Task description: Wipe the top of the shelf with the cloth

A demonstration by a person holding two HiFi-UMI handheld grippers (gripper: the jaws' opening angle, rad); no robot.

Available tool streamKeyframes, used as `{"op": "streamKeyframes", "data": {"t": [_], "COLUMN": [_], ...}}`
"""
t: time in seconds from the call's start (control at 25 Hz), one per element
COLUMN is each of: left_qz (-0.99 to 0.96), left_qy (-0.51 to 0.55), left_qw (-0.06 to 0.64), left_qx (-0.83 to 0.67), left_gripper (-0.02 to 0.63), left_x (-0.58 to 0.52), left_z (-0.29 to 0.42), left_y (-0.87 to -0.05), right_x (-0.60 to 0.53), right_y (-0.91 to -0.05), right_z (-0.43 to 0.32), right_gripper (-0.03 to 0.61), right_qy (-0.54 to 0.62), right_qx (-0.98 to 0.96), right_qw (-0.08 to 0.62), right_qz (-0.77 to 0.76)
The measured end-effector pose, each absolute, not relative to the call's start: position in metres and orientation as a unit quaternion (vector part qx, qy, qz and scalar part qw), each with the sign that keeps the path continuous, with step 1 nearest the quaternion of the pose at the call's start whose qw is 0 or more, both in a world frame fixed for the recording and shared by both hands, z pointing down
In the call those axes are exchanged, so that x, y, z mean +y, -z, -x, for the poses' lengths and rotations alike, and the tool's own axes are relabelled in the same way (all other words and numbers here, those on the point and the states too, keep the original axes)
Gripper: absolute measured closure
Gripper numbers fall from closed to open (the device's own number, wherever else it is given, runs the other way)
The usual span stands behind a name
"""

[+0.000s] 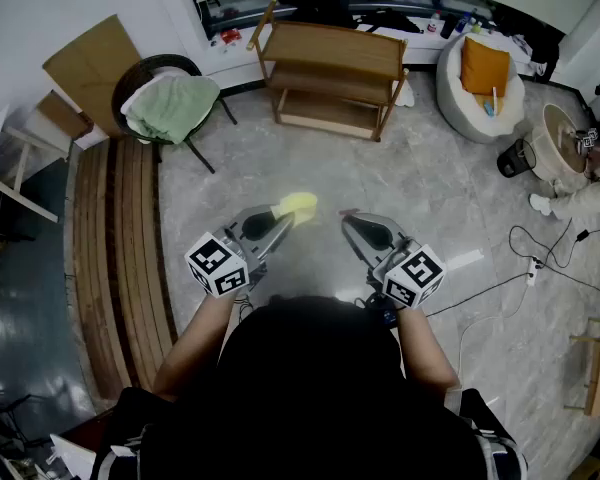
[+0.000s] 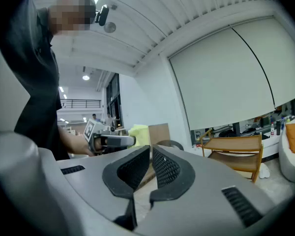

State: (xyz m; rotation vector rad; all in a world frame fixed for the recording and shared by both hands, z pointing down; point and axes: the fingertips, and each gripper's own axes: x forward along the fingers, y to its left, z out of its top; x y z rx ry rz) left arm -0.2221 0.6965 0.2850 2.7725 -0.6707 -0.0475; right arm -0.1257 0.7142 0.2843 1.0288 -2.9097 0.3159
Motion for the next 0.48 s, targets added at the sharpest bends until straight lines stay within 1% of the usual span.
{"op": "streamKeyframes", "data": {"t": [0.32,0.48], "left_qz": [-0.964,-0.964], "left_qy": [0.001,0.003], "left_qw": [0.162,0.168], "left_qx": [-0.212,-0.208], "left_gripper": [0.583,0.583], "left_x": [0.699,0.706], "left_z": [0.203,0.188], "left_y": [-0.296,-0.295], "right_x": [0.709,0.721], "right_y": [-0.278,-0.273], "right_z": [0.091,0.065], "right_gripper": [0.545,0.545], "right_qy": [-0.092,-0.082], "right_qx": [-0.926,-0.926], "right_qw": [0.021,0.005], "right_qz": [-0.365,-0.369]}}
